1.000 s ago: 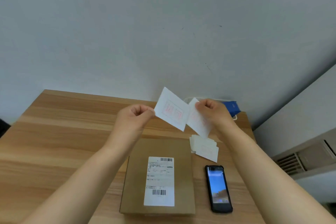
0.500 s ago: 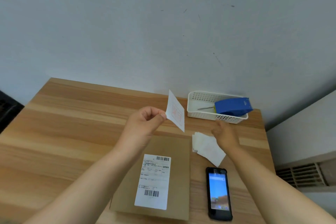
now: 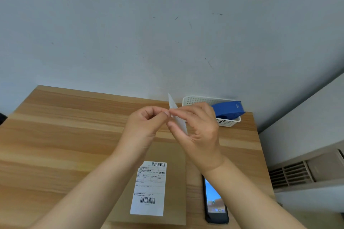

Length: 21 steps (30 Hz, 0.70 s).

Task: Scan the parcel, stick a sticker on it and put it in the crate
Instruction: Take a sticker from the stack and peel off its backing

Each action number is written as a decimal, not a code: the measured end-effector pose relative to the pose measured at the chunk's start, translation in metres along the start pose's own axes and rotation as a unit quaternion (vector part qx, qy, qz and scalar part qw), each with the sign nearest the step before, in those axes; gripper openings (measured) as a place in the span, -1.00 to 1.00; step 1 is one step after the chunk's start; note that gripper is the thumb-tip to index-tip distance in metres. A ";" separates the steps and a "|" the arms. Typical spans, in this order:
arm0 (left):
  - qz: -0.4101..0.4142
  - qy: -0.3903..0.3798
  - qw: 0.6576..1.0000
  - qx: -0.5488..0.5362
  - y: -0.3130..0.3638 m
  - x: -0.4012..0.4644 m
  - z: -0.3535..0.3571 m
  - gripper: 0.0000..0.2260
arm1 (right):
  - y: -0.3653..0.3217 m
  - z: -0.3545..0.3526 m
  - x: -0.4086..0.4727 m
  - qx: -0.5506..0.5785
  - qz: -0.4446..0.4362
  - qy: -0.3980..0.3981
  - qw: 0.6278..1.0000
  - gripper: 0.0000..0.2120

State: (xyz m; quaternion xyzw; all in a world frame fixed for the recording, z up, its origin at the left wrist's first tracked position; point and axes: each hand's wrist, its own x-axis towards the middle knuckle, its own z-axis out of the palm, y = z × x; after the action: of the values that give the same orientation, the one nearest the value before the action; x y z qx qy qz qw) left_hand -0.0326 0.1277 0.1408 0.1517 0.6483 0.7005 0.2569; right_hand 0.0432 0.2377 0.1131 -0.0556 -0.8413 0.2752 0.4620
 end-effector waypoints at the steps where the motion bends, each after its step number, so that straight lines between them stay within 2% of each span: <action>1: 0.001 -0.008 1.000 -0.007 0.003 -0.002 0.000 -0.90 | -0.001 -0.001 0.001 -0.008 -0.011 0.010 1.000 -0.89; 6: 0.005 -0.032 0.999 -0.030 0.014 -0.008 0.001 -0.89 | -0.007 -0.007 0.006 0.001 -0.041 0.050 0.998 -0.96; 12: 0.019 -0.033 0.999 -0.029 0.025 -0.013 0.001 -0.77 | -0.015 -0.011 0.008 0.020 -0.021 0.065 0.997 -0.94; 21: 0.018 -0.028 0.999 -0.014 0.033 -0.015 -0.001 -0.82 | -0.018 -0.012 0.011 0.025 -0.018 0.071 0.997 -0.95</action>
State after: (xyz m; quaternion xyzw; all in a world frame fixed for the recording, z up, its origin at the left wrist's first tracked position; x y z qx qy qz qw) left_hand -0.0265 0.1179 0.1747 0.1787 0.6280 0.7097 0.2646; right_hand 0.0495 0.2309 0.1358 -0.0484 -0.8000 0.2837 0.5265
